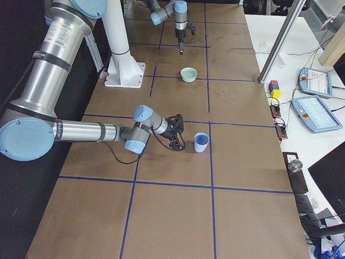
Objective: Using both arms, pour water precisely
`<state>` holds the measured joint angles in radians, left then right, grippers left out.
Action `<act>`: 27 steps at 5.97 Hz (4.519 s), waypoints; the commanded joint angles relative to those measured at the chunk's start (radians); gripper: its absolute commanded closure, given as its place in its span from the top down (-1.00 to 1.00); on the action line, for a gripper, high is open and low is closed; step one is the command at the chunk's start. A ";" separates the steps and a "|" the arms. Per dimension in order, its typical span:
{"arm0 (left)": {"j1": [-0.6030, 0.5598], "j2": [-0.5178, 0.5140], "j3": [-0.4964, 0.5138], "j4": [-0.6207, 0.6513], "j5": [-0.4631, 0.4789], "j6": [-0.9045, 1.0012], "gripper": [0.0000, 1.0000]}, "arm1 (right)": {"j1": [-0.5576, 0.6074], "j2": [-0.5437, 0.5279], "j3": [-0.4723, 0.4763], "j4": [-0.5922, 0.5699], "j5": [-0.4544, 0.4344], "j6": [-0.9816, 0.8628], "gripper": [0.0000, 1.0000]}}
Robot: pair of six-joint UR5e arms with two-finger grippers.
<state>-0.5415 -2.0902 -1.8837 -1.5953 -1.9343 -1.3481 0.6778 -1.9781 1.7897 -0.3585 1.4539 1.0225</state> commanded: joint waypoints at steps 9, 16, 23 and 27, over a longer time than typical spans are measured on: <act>0.002 0.002 0.002 0.000 0.000 0.000 1.00 | -0.175 0.237 -0.314 0.115 -0.483 0.036 1.00; 0.003 0.002 0.002 0.000 0.000 -0.003 1.00 | -0.146 0.240 -0.317 0.115 -0.532 0.045 1.00; 0.003 0.002 0.005 0.000 0.000 -0.003 1.00 | -0.112 0.292 -0.374 0.115 -0.538 0.047 1.00; 0.003 0.002 0.005 0.000 0.000 -0.002 1.00 | -0.110 0.303 -0.351 0.116 -0.555 0.021 -0.73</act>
<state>-0.5384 -2.0878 -1.8791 -1.5953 -1.9343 -1.3511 0.5666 -1.6738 1.4219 -0.2424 0.8979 1.0560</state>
